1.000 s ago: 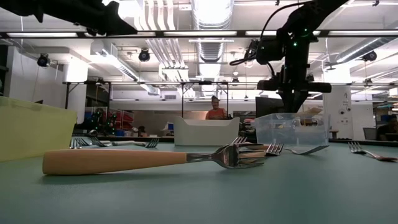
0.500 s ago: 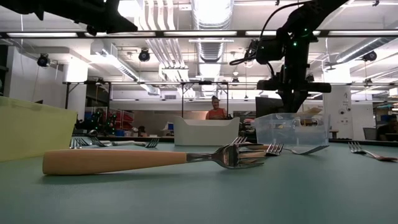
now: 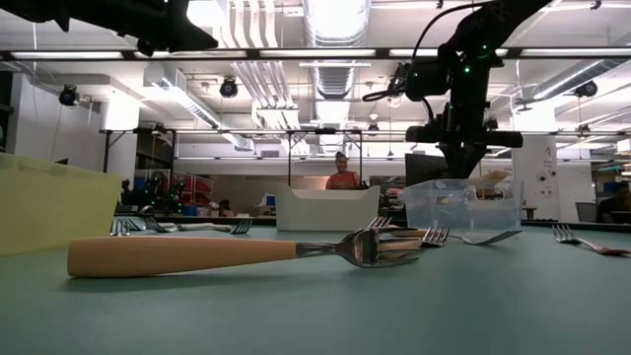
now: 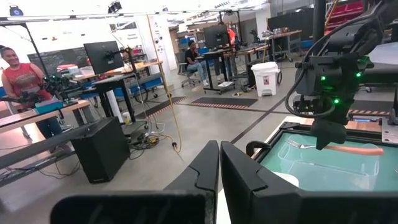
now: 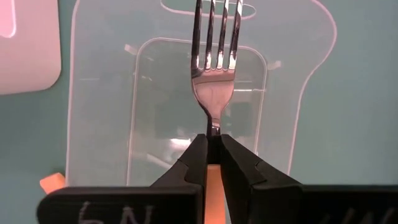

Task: Sort silverware by color (type)
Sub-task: Put the light orange fork into the transparent bin

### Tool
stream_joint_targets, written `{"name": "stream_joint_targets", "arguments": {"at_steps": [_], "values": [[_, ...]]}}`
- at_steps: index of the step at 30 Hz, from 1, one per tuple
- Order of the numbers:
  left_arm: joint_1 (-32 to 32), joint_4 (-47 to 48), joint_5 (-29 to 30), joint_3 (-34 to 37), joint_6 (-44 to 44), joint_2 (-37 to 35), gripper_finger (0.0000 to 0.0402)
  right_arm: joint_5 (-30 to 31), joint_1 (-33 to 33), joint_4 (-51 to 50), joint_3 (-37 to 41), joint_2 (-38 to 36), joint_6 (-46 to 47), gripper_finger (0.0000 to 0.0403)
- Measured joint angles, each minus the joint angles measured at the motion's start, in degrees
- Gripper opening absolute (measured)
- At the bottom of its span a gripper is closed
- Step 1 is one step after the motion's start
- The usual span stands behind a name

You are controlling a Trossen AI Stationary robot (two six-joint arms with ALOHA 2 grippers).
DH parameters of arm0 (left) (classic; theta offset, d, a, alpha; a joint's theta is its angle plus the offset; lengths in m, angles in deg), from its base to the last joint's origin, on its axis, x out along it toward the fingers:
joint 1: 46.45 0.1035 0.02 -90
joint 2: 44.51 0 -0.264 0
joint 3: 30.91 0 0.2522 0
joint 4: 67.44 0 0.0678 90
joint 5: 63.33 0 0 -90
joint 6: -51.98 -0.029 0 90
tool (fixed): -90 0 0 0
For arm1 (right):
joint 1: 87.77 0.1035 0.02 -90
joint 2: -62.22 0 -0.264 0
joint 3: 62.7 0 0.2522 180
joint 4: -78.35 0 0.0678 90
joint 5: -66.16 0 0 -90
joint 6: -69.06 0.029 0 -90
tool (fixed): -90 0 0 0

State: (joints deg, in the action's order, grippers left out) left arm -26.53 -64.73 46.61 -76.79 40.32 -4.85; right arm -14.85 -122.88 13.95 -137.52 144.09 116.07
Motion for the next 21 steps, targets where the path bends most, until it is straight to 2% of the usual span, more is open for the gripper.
{"name": "stream_joint_targets", "arguments": {"at_steps": [5, 11, 21], "values": [[0.0, 0.0, 0.0, 0.0, 0.0, 0.0, 0.0000, 0.1, 0.0, 1.0, 0.0, 0.0, 0.4, 0.0018], [0.0, -0.2, 0.0, 0.0, 0.2, 0.0, 0.0000, 0.1, 0.0, 7.1, 0.0, 0.0, 1.0, 0.0018], [0.0, -1.0, 0.0, 0.0, 1.7, 0.0, 0.0000, -0.6, 0.8, 7.2, 0.0, 0.0, -1.7, 0.0018]]}}
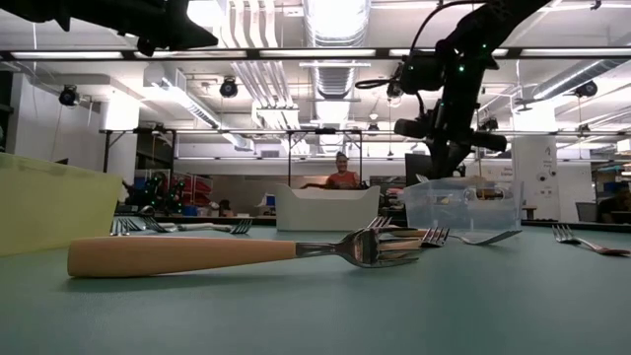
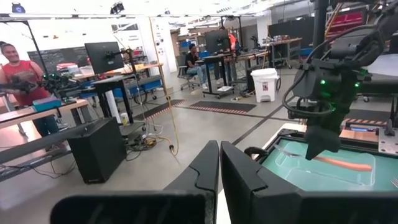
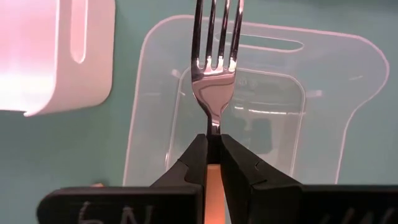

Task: Sort silverware by color (type)
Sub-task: Put the light orange fork into the transparent bin

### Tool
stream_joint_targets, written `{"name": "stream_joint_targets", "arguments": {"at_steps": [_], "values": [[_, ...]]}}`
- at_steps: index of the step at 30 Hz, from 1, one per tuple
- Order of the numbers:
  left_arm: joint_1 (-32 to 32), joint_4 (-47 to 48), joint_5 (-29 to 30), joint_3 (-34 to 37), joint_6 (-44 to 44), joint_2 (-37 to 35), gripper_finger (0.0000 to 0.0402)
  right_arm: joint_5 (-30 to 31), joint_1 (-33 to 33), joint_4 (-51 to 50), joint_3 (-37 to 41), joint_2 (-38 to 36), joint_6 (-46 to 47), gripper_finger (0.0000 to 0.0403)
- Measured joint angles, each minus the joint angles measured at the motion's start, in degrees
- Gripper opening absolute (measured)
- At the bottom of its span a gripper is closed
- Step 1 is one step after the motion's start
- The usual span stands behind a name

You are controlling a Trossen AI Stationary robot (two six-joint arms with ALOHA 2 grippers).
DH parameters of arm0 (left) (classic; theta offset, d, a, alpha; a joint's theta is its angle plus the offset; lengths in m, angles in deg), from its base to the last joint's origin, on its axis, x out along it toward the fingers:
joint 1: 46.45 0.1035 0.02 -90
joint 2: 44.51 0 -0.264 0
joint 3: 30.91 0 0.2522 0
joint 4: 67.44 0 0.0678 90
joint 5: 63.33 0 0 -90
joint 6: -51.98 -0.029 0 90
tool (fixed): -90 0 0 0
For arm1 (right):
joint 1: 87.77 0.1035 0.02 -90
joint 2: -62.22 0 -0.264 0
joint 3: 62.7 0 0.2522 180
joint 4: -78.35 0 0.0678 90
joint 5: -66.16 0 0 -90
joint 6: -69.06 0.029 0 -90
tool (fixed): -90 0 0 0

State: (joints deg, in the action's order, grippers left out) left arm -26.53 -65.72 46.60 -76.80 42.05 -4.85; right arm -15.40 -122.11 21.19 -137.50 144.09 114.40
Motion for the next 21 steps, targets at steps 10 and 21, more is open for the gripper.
{"name": "stream_joint_targets", "arguments": {"at_steps": [10, 21], "values": [[0.0, -0.7, 0.0, 0.0, 0.5, 0.1, 0.0000, -2.7, 0.0, 0.0, 0.0, 0.0, -1.8, 0.0018], [0.0, -0.9, 0.0, 0.0, 0.0, 0.1, 0.0000, -3.9, 0.5, 0.0, 0.0, 0.7, -2.1, 0.0018]]}}
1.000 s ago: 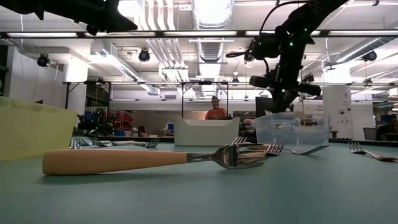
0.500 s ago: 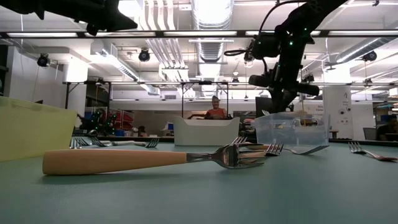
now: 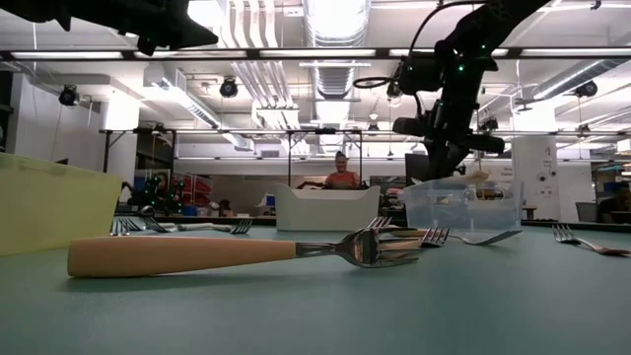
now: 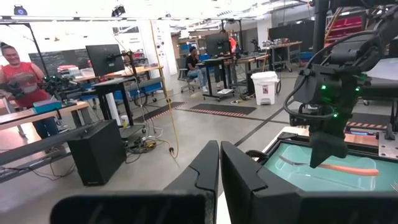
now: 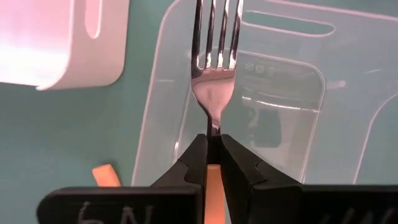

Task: Sort silverware by color (type)
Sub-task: Put the light orange fork into the transparent bin

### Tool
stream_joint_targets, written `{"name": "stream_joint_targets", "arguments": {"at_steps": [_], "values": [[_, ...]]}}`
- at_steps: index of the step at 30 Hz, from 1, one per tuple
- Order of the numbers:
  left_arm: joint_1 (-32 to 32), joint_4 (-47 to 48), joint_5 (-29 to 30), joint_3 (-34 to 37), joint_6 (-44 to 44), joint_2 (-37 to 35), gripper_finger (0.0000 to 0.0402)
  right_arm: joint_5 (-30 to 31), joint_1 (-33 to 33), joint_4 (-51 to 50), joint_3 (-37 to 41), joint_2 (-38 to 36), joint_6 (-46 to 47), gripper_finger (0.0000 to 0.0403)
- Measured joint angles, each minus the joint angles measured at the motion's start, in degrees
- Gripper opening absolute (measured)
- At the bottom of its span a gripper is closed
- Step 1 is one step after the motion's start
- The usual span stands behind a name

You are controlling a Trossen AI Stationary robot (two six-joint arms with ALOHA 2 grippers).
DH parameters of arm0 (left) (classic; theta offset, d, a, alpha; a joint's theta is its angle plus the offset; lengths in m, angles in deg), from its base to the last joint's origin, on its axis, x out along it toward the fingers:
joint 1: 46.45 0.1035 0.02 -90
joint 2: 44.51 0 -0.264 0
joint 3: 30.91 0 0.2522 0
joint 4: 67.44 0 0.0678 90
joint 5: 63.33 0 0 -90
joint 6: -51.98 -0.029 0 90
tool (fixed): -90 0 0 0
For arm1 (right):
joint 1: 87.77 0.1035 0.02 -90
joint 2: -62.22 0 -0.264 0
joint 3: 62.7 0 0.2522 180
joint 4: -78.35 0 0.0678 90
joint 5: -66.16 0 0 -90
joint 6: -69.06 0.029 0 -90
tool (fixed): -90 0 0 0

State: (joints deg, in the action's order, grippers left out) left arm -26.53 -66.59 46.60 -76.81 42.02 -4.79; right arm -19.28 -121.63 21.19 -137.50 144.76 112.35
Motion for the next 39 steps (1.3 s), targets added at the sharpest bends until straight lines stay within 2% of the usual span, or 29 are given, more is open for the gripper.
{"name": "stream_joint_targets", "arguments": {"at_steps": [10, 18, 39], "values": [[0.0, 0.1, 0.0, 0.0, -0.4, 0.0, 0.0000, -1.0, 0.0, -2.6, 0.0, 2.3, 2.0, 0.0018], [0.0, 0.3, 0.0, 0.0, -0.4, 0.0, 0.0000, 0.7, 0.0, -2.3, 0.0, 4.7, 2.7, 0.0018], [0.0, 0.3, 0.0, 0.0, -0.5, 0.1, 0.0000, 3.2, 0.0, -3.2, -1.5, 4.9, -0.3, 0.0018]]}}
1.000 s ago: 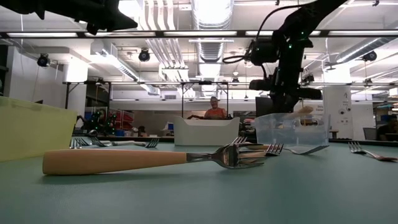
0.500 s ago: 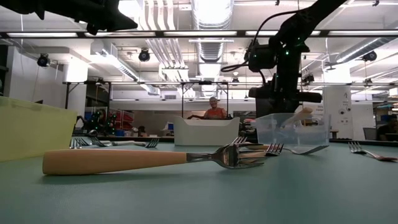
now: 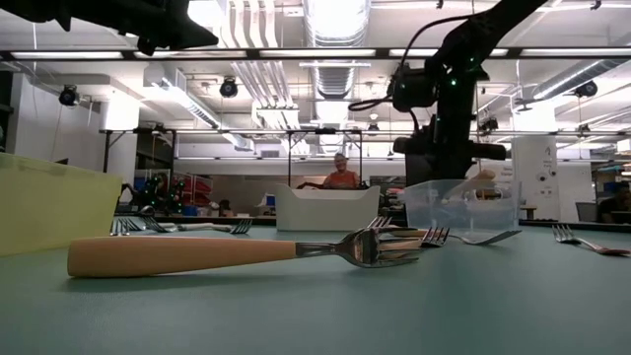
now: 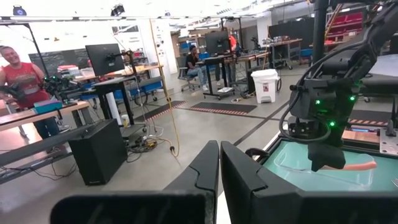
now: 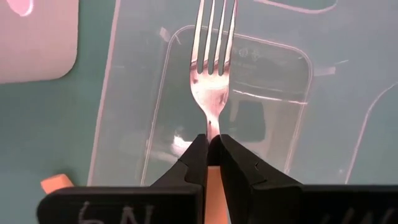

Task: Sort silverware by color (type)
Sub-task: Put the light orange fork into the transparent bin

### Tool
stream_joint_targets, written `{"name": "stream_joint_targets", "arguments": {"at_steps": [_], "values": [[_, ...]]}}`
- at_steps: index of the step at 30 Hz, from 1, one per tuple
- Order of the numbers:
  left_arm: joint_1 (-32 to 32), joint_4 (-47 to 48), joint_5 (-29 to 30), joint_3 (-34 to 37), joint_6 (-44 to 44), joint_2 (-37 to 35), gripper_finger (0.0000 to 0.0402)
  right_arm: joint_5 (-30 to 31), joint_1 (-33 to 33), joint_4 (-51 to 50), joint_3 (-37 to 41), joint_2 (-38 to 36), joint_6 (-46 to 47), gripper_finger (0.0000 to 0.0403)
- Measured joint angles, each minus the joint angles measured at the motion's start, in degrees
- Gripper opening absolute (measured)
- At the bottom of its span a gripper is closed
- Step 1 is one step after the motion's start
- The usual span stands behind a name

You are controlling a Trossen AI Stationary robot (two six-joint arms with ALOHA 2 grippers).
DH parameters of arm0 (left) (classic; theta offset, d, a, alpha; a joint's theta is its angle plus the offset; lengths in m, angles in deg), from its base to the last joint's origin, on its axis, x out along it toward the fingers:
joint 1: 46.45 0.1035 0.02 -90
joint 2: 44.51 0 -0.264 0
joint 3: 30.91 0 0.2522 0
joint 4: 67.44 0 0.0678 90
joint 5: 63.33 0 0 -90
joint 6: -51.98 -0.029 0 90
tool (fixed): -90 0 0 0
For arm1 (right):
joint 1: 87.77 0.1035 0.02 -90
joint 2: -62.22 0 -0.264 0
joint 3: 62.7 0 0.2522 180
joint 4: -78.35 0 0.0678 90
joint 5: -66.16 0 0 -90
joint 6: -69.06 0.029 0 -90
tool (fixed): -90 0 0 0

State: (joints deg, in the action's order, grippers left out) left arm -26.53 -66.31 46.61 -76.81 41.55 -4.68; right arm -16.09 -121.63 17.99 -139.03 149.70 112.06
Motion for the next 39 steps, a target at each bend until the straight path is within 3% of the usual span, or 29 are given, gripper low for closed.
{"name": "stream_joint_targets", "arguments": {"at_steps": [7, 13, 39], "values": [[0.0, 0.0, 0.0, 0.0, 0.0, 0.0, 0.0000, 0.0, 0.0, -1.7, -3.1, -0.3, -1.8, 0.0013], [0.0, 0.1, 0.0, 0.0, 0.0, 0.0, 0.0000, -0.1, 0.0, -1.6, -3.9, -0.3, -9.1, 0.0015], [0.0, 0.0, 0.0, 0.0, 0.0, 0.0, 0.0000, -0.3, 1.0, -1.4, -6.5, -0.4, -6.4, 0.0017]]}}
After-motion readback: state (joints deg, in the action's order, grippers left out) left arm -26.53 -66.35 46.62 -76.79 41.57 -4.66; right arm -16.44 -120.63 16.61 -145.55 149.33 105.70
